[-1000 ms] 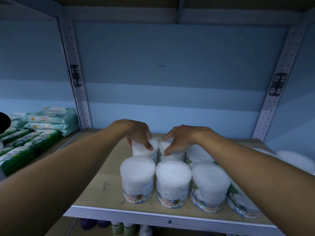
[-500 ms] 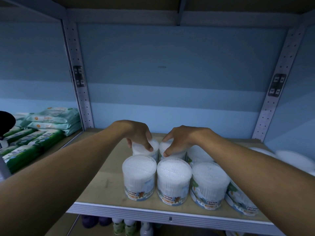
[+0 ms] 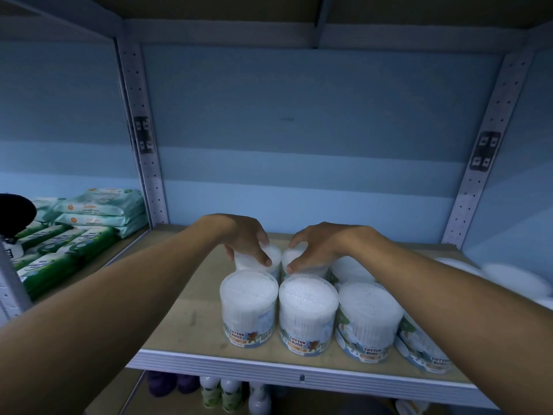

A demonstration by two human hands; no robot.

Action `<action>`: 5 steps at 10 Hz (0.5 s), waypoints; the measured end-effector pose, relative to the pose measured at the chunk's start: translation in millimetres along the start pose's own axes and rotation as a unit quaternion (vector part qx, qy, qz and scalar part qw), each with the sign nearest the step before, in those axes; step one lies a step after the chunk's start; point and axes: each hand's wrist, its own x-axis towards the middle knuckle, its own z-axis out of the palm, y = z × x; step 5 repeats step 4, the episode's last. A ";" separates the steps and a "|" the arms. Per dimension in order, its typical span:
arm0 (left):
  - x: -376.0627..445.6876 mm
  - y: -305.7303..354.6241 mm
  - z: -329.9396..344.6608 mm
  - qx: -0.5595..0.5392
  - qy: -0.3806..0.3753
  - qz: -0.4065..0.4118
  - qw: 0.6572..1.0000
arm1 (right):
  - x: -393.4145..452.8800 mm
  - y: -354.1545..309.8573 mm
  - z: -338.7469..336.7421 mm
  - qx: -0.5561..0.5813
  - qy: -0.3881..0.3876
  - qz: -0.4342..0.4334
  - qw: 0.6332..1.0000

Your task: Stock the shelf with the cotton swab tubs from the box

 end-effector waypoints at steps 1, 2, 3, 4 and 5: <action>-0.5 -3.6 0.2 -0.006 0.001 0.010 1.000 | -5.3 3.6 -1.8 0.004 0.013 0.001 1.000; -1.9 -6.1 0.0 -0.029 -0.001 0.008 1.000 | -12.5 5.8 -4.7 0.028 0.038 -0.006 0.999; -14.3 -6.2 -5.4 0.013 0.043 0.011 0.999 | -26.3 12.6 -7.7 0.087 0.080 -0.034 0.992; -33.2 -10.3 -0.5 -0.032 0.194 0.078 0.977 | -55.0 28.7 -9.7 0.132 0.192 -0.093 0.968; -33.2 -10.3 -0.5 -0.032 0.194 0.078 0.977 | -55.0 28.7 -9.7 0.132 0.192 -0.093 0.968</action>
